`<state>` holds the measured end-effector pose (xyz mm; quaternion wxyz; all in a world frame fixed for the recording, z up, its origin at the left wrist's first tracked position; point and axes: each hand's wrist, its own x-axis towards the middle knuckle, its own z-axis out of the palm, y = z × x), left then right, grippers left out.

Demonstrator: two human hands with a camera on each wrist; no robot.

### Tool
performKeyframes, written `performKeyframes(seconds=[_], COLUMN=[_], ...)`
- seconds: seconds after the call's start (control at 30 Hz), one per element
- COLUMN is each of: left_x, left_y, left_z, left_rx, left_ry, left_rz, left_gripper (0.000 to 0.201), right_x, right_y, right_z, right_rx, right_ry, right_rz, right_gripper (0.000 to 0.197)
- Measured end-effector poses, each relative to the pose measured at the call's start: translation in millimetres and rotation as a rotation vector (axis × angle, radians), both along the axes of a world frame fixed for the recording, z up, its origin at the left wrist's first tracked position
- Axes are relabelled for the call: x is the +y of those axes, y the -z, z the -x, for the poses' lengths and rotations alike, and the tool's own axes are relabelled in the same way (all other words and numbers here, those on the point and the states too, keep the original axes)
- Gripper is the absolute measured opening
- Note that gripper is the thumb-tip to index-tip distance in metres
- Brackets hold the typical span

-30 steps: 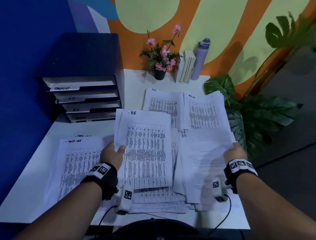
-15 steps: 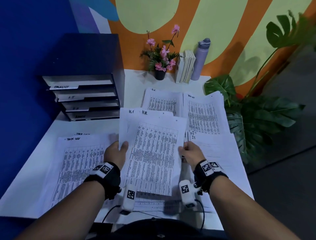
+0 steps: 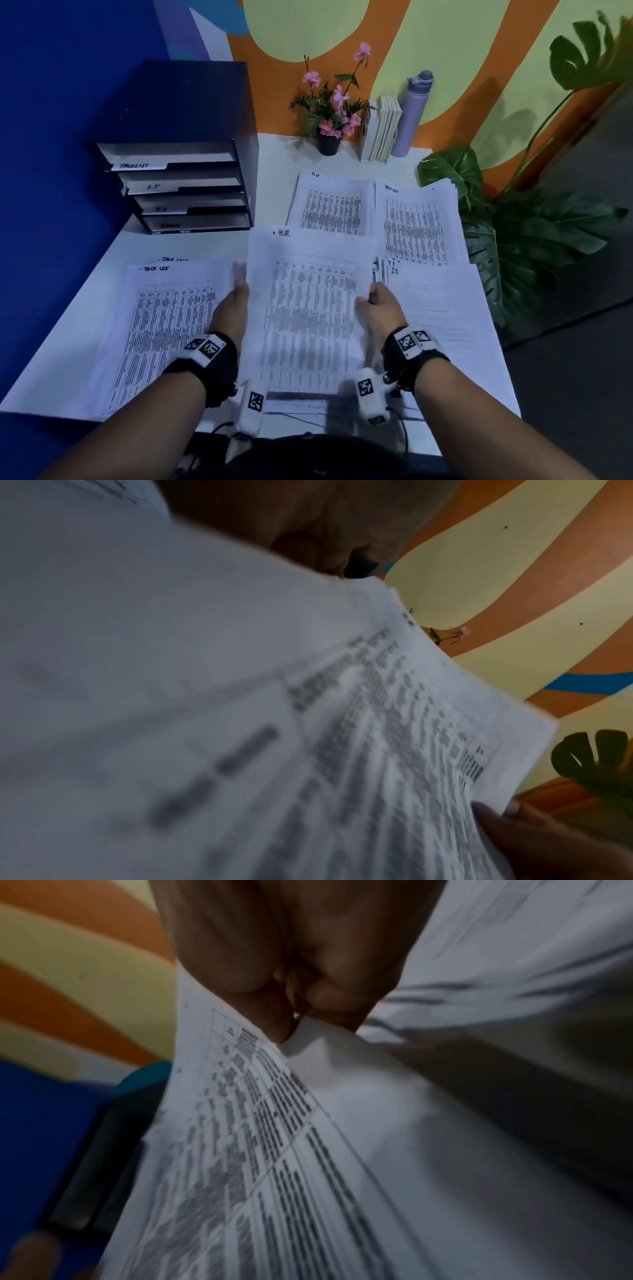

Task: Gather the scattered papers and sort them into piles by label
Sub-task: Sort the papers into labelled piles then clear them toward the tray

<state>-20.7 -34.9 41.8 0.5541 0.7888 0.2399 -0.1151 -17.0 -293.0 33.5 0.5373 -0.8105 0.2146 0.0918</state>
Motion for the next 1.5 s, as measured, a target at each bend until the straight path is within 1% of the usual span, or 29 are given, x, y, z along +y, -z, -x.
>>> performKeyframes(seconds=[0.03,0.1,0.13,0.17,0.23,0.3,0.37,0.4,0.5,0.57,0.63,0.7,0.73,0.83,0.87,0.9,0.97,1.03,1.13,1.17,1.23,1.3,1.37,1.43,1.5], left_x=[0.0,5.1,9.2,14.4,29.2,44.8,58.6,63.8,71.3,66.6,58.1,48.9,44.4,35.3,32.2,28.9,24.6,22.9,26.8,28.5,31.4,33.4,34.3,36.9,42.3], left_y=[-0.8,0.1,0.8,2.2,7.1,11.4,16.4,17.8,17.7,13.3,10.6,11.1,11.3,13.7,13.7,12.8,12.2,8.9,4.9,5.3,5.1,5.6,6.3,7.8,10.3], left_z=[2.3,5.7,6.3,6.0,3.5,1.9,2.7,4.4,10.5,15.3,17.9,18.0,17.6,17.4,18.5,19.4,18.7,14.3,5.4,1.9,-3.8,-6.6,-6.1,-4.1,-1.5], left_rx=[-0.016,-0.069,-0.077,-0.066,-0.024,0.029,0.064,0.067,0.047,0.018,-0.026,-0.053,-0.056,0.002,0.028,0.046,0.055,0.006,-0.06,-0.078,-0.097,-0.081,-0.082,-0.103,-0.107], left_ry=[0.03,0.075,0.067,0.045,-0.013,-0.059,-0.088,-0.094,-0.098,-0.045,0.022,0.076,0.096,0.136,0.171,0.217,0.276,0.204,0.046,0.022,0.005,-0.004,-0.004,-0.013,-0.019], left_rz=[-0.039,-0.153,-0.19,-0.211,-0.241,-0.285,-0.317,-0.33,-0.317,-0.296,-0.236,-0.161,-0.123,0.011,0.03,0.033,-0.044,-0.105,-0.074,-0.054,-0.011,0.068,0.106,0.062,0.017], left_gripper=[0.057,0.04,0.033,0.03,0.032,0.035,0.037,0.036,0.033,0.034,0.03,0.022,0.021,0.034,0.038,0.041,0.043,0.042,0.039,0.04,0.048,0.057,0.057,0.053,0.051], right_x=[12.2,33.7,41.3,47.1,55.4,64.8,75.4,79.8,86.0,83.8,77.7,69.0,64.3,49.5,44.9,41.3,37.7,37.7,43.4,46.2,49.0,47.3,40.9,33.5,26.0], right_y=[-5.9,-14.8,-19.4,-21.0,-22.7,-21.6,-16.5,-13.5,-7.6,-7.7,-5.1,0.2,2.5,9.4,11.6,12.6,11.4,8.6,7.6,7.7,9.2,6.3,-1.8,-12.2,-22.5], right_z=[2.3,5.2,6.3,6.3,8.6,14.4,20.9,22.7,20.9,17.1,10.6,2.8,0.1,-3.5,-4.3,-4.8,-5.7,-5.9,-3.5,-3.0,-6.6,-16.8,-33.9,-55.9,-80.3], right_rx=[-0.024,-0.064,-0.078,-0.084,-0.069,-0.044,-0.041,-0.043,-0.044,-0.054,-0.08,-0.099,-0.099,-0.088,-0.087,-0.097,-0.129,-0.132,-0.025,0.024,0.057,0.007,-0.039,-0.092,-0.149], right_ry=[-0.024,-0.068,-0.087,-0.114,-0.211,-0.351,-0.459,-0.484,-0.498,-0.473,-0.422,-0.308,-0.246,-0.144,-0.118,-0.087,-0.023,-0.011,-0.112,-0.142,-0.154,-0.114,-0.045,-0.012,-0.009], right_rz=[0.006,-0.02,-0.043,-0.064,-0.086,-0.078,-0.063,-0.051,-0.043,-0.043,-0.03,-0.04,-0.04,-0.003,0.015,0.022,-0.001,-0.03,-0.08,-0.113,-0.134,-0.077,-0.065,-0.082,-0.023], right_gripper=[0.011,0.012,0.018,0.03,0.057,0.072,0.078,0.08,0.084,0.083,0.075,0.071,0.072,0.076,0.074,0.071,0.058,0.042,0.024,0.025,0.036,0.042,0.043,0.041,0.038])
